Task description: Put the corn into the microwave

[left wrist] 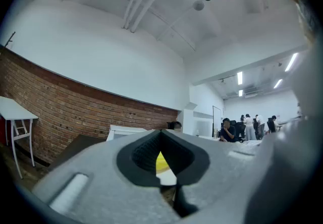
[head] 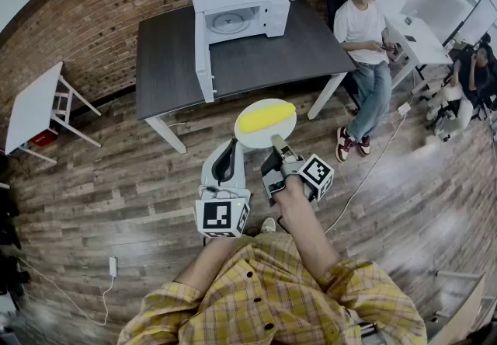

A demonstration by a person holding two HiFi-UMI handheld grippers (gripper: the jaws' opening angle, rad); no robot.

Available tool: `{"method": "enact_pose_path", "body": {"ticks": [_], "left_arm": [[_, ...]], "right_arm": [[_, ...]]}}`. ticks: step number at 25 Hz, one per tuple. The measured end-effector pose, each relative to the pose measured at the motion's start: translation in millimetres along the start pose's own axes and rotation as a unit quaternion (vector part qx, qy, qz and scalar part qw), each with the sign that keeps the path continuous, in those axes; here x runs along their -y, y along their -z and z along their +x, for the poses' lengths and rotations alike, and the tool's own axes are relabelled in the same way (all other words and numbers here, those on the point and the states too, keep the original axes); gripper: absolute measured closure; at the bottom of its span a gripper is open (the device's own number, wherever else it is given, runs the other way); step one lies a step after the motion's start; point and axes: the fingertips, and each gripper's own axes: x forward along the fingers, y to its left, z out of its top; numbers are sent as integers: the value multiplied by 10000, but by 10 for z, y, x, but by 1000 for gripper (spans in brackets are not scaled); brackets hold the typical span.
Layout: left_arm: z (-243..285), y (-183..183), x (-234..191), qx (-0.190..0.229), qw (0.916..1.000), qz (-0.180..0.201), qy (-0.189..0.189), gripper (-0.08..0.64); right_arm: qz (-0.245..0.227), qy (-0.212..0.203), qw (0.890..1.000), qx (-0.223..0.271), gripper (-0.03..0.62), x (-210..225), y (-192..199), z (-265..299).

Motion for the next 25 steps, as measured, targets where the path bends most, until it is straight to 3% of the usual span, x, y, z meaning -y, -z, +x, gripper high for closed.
{"method": "enact_pose_path", "body": {"ticks": [15,25], "left_arm": [[85,85,59,-20,9997,-20,-253,563],[304,132,336,31,9991,55,-429,563]], "right_arm": [[20,-83,9999,-78,575,-8,-166,-25],[-28,-52,9995,-303,575,21,-437,-10]]}}
